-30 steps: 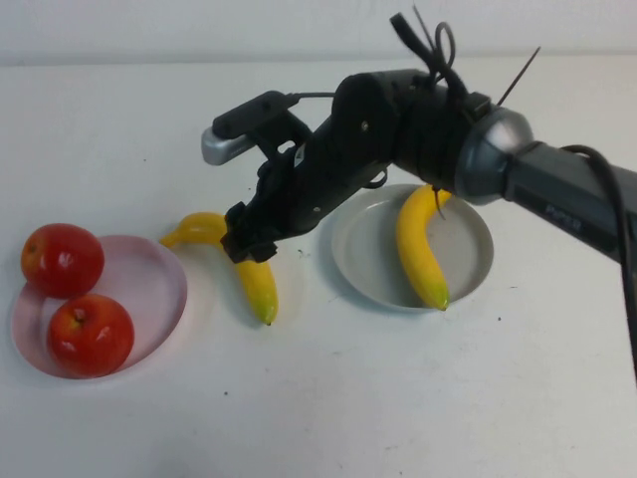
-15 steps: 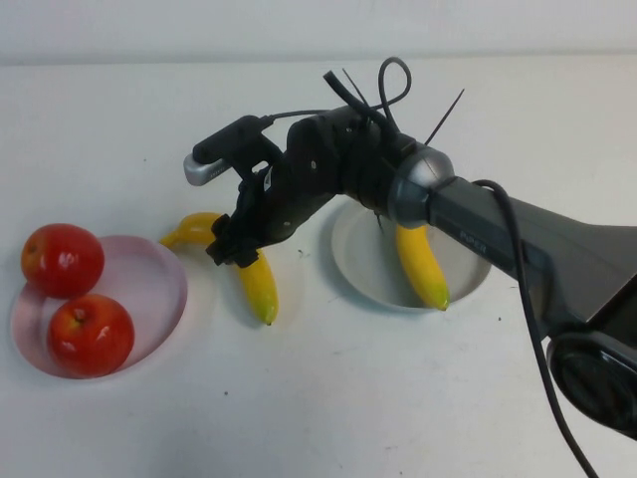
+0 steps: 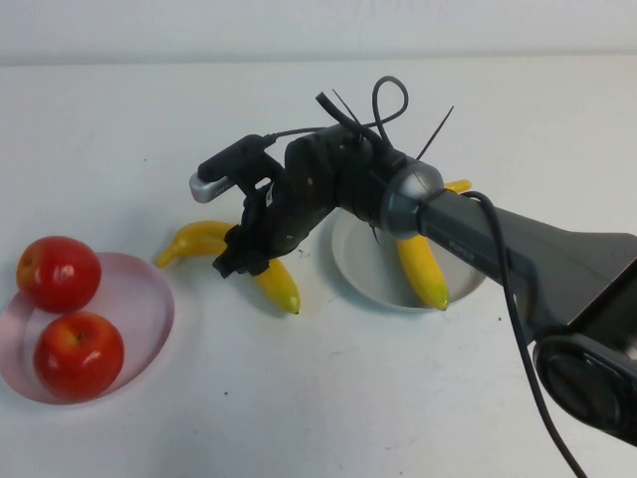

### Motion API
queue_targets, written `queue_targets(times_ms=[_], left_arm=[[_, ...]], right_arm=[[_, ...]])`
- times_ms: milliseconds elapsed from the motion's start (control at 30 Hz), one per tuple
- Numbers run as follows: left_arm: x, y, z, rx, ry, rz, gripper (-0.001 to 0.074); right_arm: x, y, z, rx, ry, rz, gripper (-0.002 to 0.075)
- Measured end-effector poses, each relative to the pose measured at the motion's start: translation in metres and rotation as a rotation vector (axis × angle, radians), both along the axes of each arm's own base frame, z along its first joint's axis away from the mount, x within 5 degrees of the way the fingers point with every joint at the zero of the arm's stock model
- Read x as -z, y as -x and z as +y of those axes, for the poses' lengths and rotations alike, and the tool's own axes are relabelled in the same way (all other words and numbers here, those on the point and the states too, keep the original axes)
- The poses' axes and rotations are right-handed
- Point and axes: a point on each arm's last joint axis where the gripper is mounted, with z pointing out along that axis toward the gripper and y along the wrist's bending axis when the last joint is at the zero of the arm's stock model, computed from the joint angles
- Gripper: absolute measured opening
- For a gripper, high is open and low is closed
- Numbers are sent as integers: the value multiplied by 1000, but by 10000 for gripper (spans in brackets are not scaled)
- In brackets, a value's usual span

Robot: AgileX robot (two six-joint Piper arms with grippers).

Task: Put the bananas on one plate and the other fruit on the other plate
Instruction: Put another type of fruit in the right plate

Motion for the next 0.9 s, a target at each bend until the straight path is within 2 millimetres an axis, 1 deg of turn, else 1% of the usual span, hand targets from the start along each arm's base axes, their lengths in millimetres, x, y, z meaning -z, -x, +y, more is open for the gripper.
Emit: queue_targets(times_ms=[167,233,333,367,400,433,467,533,633,700,767,833,900], left_arm=[[0,0,0,0,0,0,-1],[0,0,0,0,0,0,-1],[0,0,0,0,0,0,-1],[0,0,0,0,0,0,-1],[0,0,0,0,0,0,-1],[0,0,0,0,0,0,-1],[0,0,0,0,0,0,-1],[0,0,0,0,0,0,-1],[0,0,0,0,0,0,-1],[0,0,0,0,0,0,-1],[0,0,0,0,0,0,-1],[0,0,0,0,0,0,-1],[0,0,0,0,0,0,-1]], right_arm=[[-4,2,-2,7,11,13,320],[-14,3,-6,45,17,12,320],[-45,4,-20,140,30,1,320],[-62,5,-28,190,26,-2,320],[-70,5,-34,234,25,1,320],[-85,5,-46,300,24,14,320],[-95,5,-57,365,25,29,320],[-106,4,-80,487,36,70,320],[-102,2,-106,610,73,129,320],[-90,1,-117,669,102,174,320],[-78,1,-122,712,122,210,320],[-65,3,-124,734,127,233,320],[-59,3,-123,738,111,238,320]])
